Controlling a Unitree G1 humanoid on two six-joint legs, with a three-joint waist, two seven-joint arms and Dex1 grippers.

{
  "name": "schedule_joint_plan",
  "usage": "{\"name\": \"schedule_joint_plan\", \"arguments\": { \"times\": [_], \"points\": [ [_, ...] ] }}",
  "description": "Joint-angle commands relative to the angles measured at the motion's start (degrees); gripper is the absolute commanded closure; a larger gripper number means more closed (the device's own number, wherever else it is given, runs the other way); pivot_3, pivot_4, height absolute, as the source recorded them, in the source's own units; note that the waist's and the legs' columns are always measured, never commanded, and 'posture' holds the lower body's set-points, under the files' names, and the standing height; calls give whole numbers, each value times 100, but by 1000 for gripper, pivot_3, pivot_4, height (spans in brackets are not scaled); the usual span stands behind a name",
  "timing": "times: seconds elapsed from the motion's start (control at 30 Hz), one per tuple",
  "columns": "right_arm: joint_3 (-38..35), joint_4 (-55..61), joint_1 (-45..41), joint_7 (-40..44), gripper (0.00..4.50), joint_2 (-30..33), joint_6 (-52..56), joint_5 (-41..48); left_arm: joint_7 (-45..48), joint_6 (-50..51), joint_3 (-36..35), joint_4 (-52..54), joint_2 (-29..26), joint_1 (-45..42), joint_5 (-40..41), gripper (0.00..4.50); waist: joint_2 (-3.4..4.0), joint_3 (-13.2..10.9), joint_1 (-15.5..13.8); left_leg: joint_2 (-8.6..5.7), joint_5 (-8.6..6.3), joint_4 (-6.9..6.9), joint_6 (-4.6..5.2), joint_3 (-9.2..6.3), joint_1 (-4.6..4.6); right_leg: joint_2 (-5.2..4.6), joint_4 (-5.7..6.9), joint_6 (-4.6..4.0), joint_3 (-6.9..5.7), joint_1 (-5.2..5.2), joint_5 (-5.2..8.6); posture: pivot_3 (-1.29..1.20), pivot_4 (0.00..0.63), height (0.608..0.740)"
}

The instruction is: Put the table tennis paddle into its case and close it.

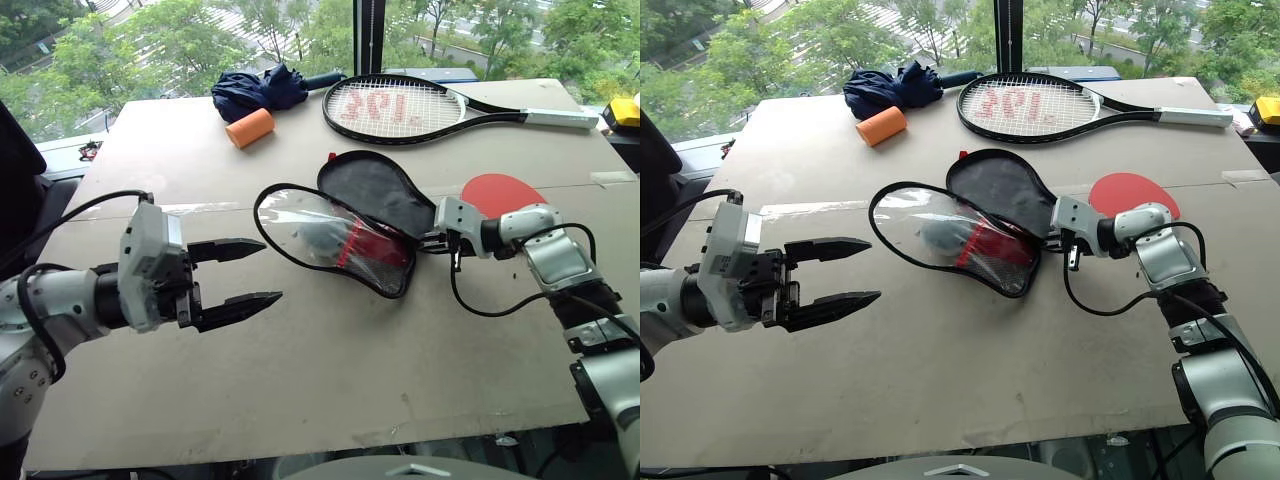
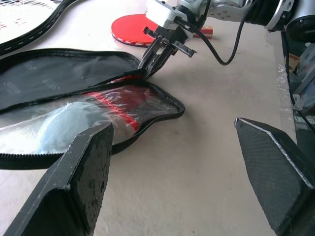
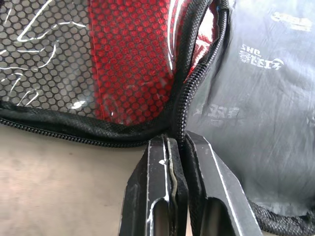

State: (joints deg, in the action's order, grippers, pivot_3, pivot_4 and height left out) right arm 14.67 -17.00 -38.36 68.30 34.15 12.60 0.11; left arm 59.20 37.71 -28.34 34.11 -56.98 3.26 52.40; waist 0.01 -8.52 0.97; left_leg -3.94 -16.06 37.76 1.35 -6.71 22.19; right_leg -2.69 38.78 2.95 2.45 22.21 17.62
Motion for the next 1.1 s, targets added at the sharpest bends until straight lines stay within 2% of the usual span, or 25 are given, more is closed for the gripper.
{"name": "schedule_joint_plan", "arguments": {
  "times": [0.03,0.2,0.33,0.6,0.77,0.87,0.93,1.0,1.07,1.1],
  "points": [
    [-153,1299,495,-138,4448,100,1013,297,-107,22,127,92,-57,-268,85,512,0,0,-20,0,1,0,-1,-1,3,0,1,0,-1,3,0,0,150,740],
    [-104,3303,1549,-660,4448,129,2934,592,-176,85,341,44,-56,-535,53,512,-1,2,-24,0,1,16,-2,-3,46,0,13,0,-1,41,0,0,150,740],
    [-37,4439,1972,-1223,4448,-57,4307,910,-171,99,463,-17,-61,-688,36,512,-2,2,-5,1,1,26,-2,-3,57,2,18,0,0,49,-1,0,150,740],
    [-62,5341,2117,-1879,4448,-300,5465,1542,32,102,444,-170,-157,-737,-24,512,-3,2,-14,-1,2,29,-2,-4,57,2,17,0,-2,48,-1,0,150,740],
    [-64,5422,2087,-2104,4448,-187,5462,1747,92,83,452,-215,-189,-752,-49,512,-3,2,-13,0,2,29,-3,-5,57,2,17,0,-3,48,-1,0,150,740],
    [-334,5454,2077,-2216,3665,-191,5620,1993,98,70,465,-263,-191,-809,-74,512,-2,2,-12,0,2,29,-3,-5,57,2,17,0,-4,48,-1,0,150,740],
    [-577,5607,2068,-2178,2635,-100,5772,2255,108,65,470,-285,-191,-842,-81,512,-2,2,-13,0,2,30,-2,-5,57,2,18,0,-3,48,-1,0,150,740],
    [-801,5812,2116,-2003,1853,113,5961,2599,118,52,502,-304,-187,-870,-98,512,-2,2,-18,-1,2,31,-2,-5,58,1,17,1,-3,48,-2,0,150,740],
    [-961,5973,2208,-1890,782,277,6073,2922,125,31,547,-311,-175,-897,-117,512,-4,3,-19,-1,1,32,-2,-6,60,1,16,1,-6,47,-2,0,150,740],
    [-1068,6042,2264,-1843,506,352,6073,3068,130,19,576,-307,-163,-920,-120,512,-4,3,-19,0,1,32,-2,-7,60,2,15,1,-6,47,-2,0,150,740]
  ]
}}
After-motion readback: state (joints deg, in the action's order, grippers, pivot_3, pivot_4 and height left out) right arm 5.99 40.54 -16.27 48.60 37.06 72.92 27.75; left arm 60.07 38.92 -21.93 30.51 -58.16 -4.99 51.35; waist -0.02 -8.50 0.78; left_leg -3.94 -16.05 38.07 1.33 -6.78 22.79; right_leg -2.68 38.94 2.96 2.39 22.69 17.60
